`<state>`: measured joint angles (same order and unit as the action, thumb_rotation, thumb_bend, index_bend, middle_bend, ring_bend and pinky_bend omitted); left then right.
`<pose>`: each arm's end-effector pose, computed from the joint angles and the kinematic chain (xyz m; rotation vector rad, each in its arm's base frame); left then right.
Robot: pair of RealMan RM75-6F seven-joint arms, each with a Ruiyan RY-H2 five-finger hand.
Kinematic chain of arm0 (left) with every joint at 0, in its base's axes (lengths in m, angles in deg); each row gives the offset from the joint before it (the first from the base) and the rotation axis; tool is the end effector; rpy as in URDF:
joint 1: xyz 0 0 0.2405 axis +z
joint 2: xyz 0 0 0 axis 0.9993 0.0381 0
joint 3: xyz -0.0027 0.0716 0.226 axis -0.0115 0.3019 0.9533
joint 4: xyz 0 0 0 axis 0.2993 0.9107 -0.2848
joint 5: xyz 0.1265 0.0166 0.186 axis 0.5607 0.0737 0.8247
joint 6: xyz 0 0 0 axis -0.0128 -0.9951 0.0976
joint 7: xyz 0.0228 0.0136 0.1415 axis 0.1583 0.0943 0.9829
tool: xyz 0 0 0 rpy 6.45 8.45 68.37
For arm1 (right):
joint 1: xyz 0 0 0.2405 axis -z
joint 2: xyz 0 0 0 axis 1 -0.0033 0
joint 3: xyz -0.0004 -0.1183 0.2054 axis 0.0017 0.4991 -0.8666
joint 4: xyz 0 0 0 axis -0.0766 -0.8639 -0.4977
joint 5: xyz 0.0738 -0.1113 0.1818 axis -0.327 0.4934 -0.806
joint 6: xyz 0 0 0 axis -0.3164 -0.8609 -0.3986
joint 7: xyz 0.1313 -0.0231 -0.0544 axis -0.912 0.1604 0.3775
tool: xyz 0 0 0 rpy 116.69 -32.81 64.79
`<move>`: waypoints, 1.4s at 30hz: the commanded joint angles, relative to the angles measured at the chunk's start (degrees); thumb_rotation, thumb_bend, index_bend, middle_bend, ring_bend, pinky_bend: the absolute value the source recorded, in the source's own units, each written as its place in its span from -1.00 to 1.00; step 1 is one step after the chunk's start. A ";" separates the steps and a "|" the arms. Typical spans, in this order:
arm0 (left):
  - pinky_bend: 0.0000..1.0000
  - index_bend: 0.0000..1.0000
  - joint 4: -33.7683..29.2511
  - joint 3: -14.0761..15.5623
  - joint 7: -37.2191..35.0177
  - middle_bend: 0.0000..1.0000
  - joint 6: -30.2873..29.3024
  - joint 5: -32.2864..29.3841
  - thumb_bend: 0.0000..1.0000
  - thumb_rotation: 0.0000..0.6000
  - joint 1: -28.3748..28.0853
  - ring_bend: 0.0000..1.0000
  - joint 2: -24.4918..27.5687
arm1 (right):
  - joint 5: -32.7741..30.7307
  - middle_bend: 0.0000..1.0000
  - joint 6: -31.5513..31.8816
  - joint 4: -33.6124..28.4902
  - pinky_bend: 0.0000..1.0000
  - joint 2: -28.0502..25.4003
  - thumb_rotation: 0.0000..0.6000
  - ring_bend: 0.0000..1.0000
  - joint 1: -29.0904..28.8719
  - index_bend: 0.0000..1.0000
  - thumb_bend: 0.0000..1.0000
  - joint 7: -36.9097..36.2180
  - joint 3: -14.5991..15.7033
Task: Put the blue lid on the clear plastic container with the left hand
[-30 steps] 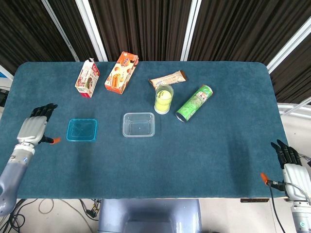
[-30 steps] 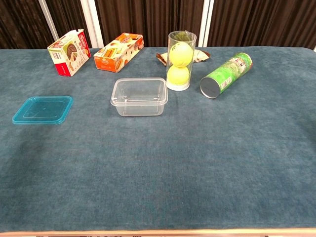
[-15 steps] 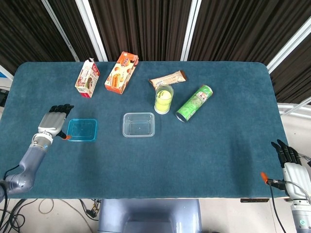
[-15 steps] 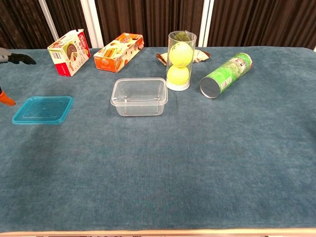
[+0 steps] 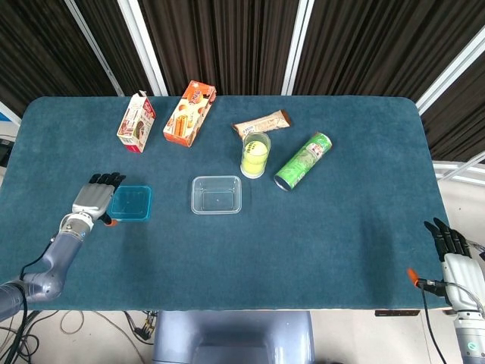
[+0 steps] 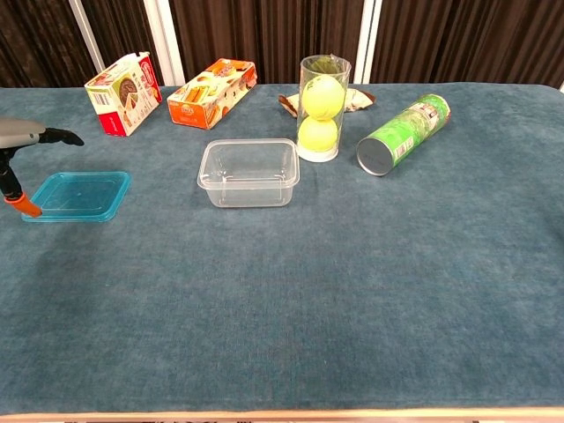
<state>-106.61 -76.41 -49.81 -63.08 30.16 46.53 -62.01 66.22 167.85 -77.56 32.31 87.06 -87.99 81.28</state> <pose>-0.2745 0.3727 0.0284 -1.7461 -1.0498 -0.4119 -0.3046 -0.1745 0.1398 1.2325 -1.1195 0.9726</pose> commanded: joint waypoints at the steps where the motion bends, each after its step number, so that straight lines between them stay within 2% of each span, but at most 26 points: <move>1: -1.00 -1.00 0.34 0.38 0.14 -0.96 -0.05 0.20 -0.91 1.00 -0.23 -1.00 -0.39 | -0.02 -1.00 -0.05 0.00 -1.00 -0.02 1.00 -1.00 -0.01 -0.80 -0.42 0.00 0.01; 9: -1.00 -1.00 1.48 1.04 0.77 -0.90 -0.70 0.76 -0.91 1.00 -0.86 -1.00 -1.69 | -0.19 -1.00 -0.15 -0.07 -1.00 -0.04 1.00 -1.00 0.00 -0.80 -0.42 0.04 -0.02; 17: -1.00 -1.00 3.14 1.28 0.96 -0.76 -0.27 0.22 -0.91 1.00 -1.59 -1.00 -3.04 | -0.39 -1.00 -0.30 -0.09 -1.00 -0.10 1.00 -1.00 0.00 -0.80 -0.42 -0.17 -0.08; 42: -1.00 -1.00 3.60 2.31 2.27 -0.79 0.56 -0.77 -0.91 1.00 -3.35 -1.00 -4.23 | -0.52 -1.00 -0.48 -0.15 -1.00 -0.21 1.00 -1.00 -0.01 -0.80 -0.42 -0.39 -0.15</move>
<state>-103.00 -74.14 -47.57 -62.49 29.40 43.19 -66.25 65.71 167.37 -77.70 32.11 87.05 -88.38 81.13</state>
